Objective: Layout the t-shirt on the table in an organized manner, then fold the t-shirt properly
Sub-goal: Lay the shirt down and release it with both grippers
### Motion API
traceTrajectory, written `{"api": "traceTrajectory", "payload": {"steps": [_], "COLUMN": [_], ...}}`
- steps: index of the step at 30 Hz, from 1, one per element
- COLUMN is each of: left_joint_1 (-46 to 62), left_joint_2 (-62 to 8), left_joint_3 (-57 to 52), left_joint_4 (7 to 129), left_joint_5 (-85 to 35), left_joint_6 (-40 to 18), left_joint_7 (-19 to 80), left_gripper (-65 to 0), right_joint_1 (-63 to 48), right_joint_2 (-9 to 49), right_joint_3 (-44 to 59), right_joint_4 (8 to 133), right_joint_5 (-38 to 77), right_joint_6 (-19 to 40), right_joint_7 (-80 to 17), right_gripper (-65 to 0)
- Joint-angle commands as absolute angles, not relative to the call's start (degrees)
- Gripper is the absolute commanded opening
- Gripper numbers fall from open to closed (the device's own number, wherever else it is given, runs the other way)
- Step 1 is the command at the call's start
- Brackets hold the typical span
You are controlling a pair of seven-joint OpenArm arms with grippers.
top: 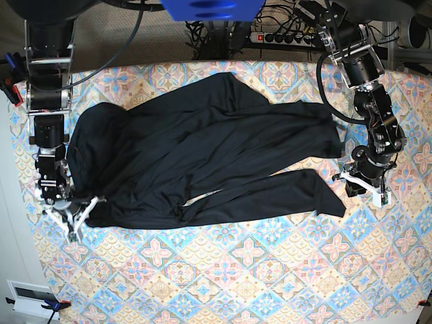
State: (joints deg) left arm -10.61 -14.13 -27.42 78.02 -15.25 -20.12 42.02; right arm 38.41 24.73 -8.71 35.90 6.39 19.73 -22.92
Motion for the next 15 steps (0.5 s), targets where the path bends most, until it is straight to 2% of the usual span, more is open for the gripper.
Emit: {"api": "traceTrajectory", "payload": {"steps": [1,5,7,9,15], "left_joint_1": [-11.74,-10.77,-9.71,-8.13,-5.49], "left_joint_2": [-15.08,-15.08,-15.08,-14.99,-15.34], "left_joint_3": [-27.3,-27.21,-27.12,-26.42,-19.65], "left_joint_4": [79.25,79.78,81.8,84.62,87.52], "left_joint_5": [-15.96,-16.04,-16.04,-16.04,-15.96], "left_joint_6": [-20.35,-20.44,-20.44,-20.44,-20.44], "left_joint_7": [40.66,40.66,40.66,40.66,40.66], "left_gripper": [-48.8,-48.9,-48.9,-48.9,-48.8], "right_joint_1": [41.19,42.15,42.15,42.15,41.71], "right_joint_2": [25.36,25.19,25.19,25.19,25.27], "right_joint_3": [-5.41,5.58,9.54,10.51,10.51], "right_joint_4": [37.05,37.05,37.05,37.05,40.31], "right_joint_5": [3.91,-5.76,-9.71,-11.65,-11.65], "right_joint_6": [19.82,19.03,15.52,13.23,13.14], "right_joint_7": [-21.49,-21.41,-21.41,-21.41,-22.11], "right_gripper": [-65.0,-65.0,-65.0,-64.9,-64.5]}}
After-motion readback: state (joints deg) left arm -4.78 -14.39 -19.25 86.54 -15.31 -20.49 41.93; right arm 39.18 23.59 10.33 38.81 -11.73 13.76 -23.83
